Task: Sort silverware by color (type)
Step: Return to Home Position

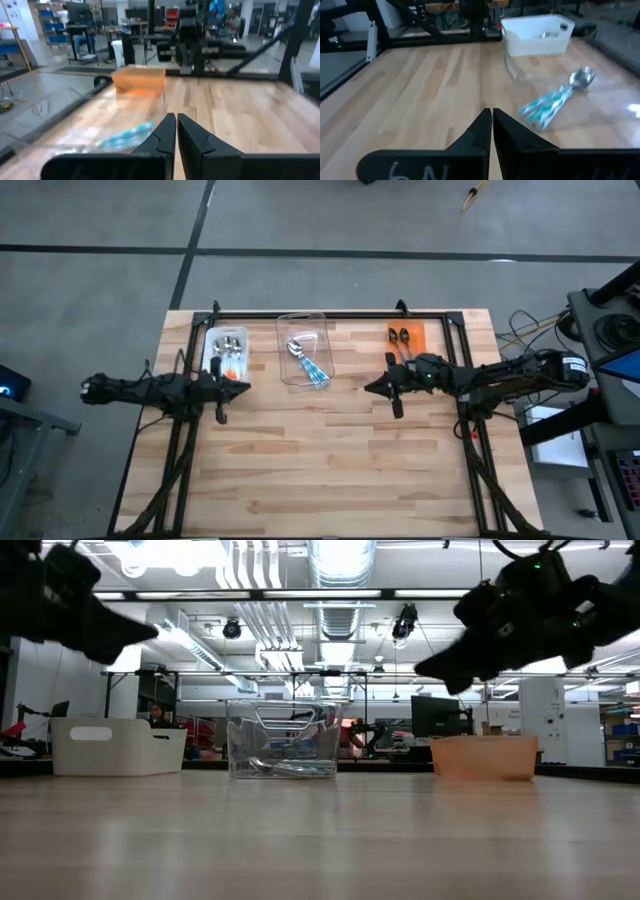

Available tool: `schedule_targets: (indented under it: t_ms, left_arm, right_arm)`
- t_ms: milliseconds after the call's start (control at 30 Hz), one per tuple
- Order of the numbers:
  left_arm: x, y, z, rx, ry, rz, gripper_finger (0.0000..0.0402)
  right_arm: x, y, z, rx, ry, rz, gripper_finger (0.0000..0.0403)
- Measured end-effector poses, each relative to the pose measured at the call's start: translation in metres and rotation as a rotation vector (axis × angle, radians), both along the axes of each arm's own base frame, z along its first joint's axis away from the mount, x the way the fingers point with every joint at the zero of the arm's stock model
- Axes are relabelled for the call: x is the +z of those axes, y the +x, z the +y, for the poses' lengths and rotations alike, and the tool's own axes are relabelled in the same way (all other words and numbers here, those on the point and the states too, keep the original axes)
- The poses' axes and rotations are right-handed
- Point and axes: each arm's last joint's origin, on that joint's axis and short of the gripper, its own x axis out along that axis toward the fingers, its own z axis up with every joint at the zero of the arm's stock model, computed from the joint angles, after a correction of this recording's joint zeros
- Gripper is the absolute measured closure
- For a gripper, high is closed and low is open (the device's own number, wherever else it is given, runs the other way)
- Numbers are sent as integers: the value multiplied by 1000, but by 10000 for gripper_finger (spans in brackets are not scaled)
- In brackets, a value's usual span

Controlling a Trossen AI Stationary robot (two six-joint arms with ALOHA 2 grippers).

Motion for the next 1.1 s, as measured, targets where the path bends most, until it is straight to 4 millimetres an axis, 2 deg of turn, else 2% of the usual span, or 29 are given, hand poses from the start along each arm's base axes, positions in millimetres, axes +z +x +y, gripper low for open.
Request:
schedule_targets:
  t_ms: [67,300,467,567,967,1100]
  left_arm:
    - [-8,3,-1,-7,0,7,402]
    - [-7,5,-2,-30,48,-7,402]
    - [-12,8,-2,-18,-34,-3,402]
    - [-13,8,-2,-17,-48,3,402]
    - [-14,9,-2,-16,-49,16,402]
    - [-14,9,-2,-17,-49,15,402]
  right_arm:
    - [-6,-9,2,-3,26,3,394]
    - [-14,-30,7,-9,42,-21,394]
    - [-19,-43,10,-16,19,-36,394]
    - [-20,-48,9,-96,39,-42,394]
    - [-25,-49,7,-148,26,-19,394]
    - [-12,-47,6,-160,-69,-77,394]
